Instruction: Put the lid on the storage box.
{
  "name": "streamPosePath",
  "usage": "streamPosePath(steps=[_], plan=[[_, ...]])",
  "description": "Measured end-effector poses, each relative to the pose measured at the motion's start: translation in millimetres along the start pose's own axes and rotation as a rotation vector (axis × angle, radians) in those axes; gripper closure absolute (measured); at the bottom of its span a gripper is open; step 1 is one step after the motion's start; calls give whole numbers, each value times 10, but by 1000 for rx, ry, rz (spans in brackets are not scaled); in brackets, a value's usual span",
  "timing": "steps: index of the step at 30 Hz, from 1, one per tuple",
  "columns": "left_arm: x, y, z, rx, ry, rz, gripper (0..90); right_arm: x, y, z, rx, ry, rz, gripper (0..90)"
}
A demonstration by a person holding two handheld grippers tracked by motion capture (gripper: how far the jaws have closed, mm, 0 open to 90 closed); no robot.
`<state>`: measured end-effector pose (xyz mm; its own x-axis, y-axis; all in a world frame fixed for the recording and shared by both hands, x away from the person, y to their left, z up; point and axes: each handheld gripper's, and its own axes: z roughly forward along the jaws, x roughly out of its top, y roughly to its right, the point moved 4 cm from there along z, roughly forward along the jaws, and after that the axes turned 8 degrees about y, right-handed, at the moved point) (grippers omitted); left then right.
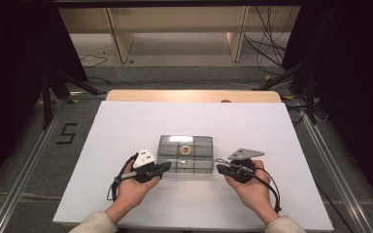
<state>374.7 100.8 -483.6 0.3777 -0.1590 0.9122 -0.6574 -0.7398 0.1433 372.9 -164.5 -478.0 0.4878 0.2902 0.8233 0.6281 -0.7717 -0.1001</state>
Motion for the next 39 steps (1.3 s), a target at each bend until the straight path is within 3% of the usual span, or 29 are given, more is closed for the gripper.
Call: streamPosePath(steps=[39], plan=[[-93,26,50,-15,-44,6,898,-61,41,-32,-6,-4,9,900]])
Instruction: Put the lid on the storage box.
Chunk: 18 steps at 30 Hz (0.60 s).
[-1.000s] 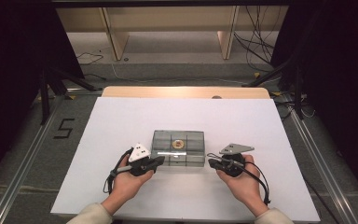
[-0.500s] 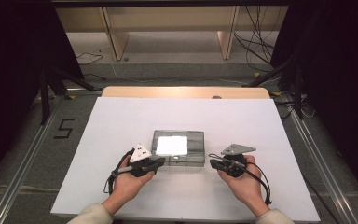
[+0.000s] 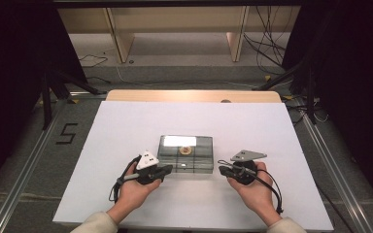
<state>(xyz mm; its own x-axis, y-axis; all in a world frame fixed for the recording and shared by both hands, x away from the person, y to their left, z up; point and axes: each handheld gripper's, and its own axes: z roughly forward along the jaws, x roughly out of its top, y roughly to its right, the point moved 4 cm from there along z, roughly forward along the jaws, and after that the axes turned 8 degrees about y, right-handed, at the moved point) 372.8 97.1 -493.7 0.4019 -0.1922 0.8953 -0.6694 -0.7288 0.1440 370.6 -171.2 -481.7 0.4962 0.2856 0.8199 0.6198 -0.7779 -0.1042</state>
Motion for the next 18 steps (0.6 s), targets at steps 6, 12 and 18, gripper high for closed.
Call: streamPosePath(steps=[6,12,18], plan=[[-12,-1,10,-1,-4,1,898,-7,3,3,0,-2,1,899],[-27,2,20,-1,-12,1,899,-12,6,8,0,-3,3,900],[-45,8,34,-3,-19,2,898,-19,7,16,-1,-4,1,899]])
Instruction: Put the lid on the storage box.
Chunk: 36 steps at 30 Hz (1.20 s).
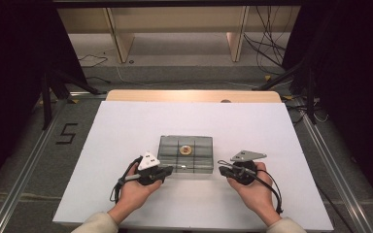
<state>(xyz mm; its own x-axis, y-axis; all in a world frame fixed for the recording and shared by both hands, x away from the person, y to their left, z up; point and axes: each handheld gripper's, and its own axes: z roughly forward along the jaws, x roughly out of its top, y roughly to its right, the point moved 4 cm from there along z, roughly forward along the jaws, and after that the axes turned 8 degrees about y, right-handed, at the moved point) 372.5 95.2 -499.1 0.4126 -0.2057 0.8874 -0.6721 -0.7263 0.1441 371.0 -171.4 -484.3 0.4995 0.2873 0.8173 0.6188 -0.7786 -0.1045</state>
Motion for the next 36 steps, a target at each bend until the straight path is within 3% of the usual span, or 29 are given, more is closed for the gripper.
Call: streamPosePath(steps=[20,36], plan=[[-20,18,11,-2,-8,3,898,-16,6,10,0,-7,4,898],[19,16,-74,12,11,41,882,-9,39,-4,-22,15,-13,830]])
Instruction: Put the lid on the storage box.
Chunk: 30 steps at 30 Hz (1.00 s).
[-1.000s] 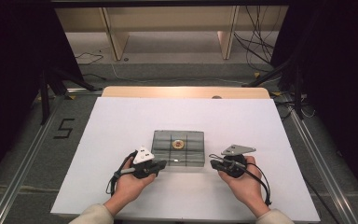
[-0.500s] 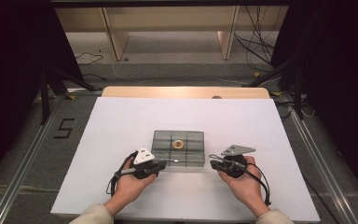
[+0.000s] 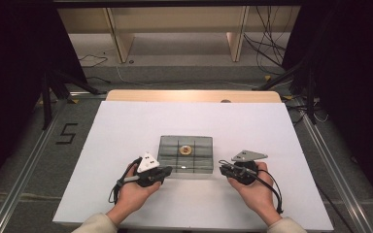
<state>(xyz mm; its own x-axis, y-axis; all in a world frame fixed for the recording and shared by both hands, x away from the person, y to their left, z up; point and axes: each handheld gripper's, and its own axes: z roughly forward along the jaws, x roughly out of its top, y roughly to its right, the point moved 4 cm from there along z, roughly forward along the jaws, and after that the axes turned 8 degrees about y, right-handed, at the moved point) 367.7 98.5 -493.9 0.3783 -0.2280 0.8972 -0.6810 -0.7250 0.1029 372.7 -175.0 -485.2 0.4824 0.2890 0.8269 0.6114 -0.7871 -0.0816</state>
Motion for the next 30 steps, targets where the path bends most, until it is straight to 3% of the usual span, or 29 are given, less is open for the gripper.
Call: streamPosePath(steps=[11,21,30], plan=[[22,-26,-80,9,15,32,821,-16,52,-50,-10,24,-5,786],[33,-52,-228,15,29,51,652,-50,113,-120,-18,49,-11,692],[33,-116,-355,21,42,24,479,-102,181,-201,-36,72,0,613]])
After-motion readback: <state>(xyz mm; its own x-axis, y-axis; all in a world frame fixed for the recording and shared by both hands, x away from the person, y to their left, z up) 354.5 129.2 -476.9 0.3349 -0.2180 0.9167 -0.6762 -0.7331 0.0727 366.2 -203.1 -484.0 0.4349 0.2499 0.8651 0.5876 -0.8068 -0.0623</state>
